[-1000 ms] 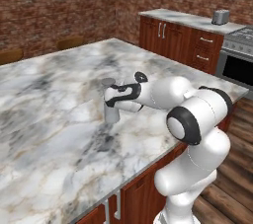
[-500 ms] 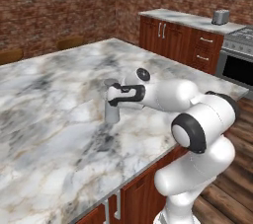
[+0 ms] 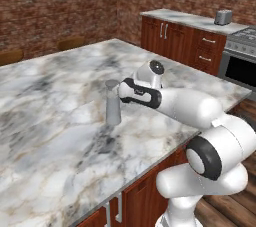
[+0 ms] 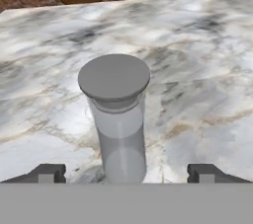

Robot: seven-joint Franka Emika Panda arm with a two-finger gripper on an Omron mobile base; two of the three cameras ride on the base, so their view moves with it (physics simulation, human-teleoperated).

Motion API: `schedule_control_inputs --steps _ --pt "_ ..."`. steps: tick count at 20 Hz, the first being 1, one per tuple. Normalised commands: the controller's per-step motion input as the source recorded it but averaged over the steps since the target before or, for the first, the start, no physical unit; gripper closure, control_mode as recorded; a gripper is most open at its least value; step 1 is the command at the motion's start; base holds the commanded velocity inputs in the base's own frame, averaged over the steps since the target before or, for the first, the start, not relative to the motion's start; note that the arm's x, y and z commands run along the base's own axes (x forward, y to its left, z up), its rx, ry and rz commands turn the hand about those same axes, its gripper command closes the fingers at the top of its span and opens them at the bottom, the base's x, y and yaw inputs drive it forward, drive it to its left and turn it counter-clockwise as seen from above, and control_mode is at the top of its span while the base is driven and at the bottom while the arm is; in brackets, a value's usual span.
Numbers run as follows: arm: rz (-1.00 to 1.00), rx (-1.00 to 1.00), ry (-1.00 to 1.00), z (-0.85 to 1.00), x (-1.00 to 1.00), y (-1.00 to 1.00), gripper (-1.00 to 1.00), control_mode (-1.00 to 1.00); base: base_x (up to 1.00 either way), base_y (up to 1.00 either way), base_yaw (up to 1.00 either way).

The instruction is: Place the pitcher and cup on the dining counter for serving.

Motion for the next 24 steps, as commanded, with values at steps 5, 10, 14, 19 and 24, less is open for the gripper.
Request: schedule_control_inputs --steps 5,10,14,19,24 --pt "-0.13 0.00 0.11 0.69 -0.86 -0.42 -1.00 -1.00 0.00 0.00 0.00" --pt "-0.13 0.00 0.15 0.39 -1.00 -0.33 -1.00 -1.00 0.00 0.00 0.00" --pt "-0.12 0.00 0.10 0.24 -1.00 -0.35 -1.00 -1.00 0.00 0.00 0.00" --pt "-0.04 0.00 -0.02 0.02 -1.00 -0.23 -1.00 -1.00 0.00 0.00 0.00" --pt "0.00 0.00 -0.25 0.17 -0.82 -0.15 -1.00 -1.00 0.00 0.00 0.00"
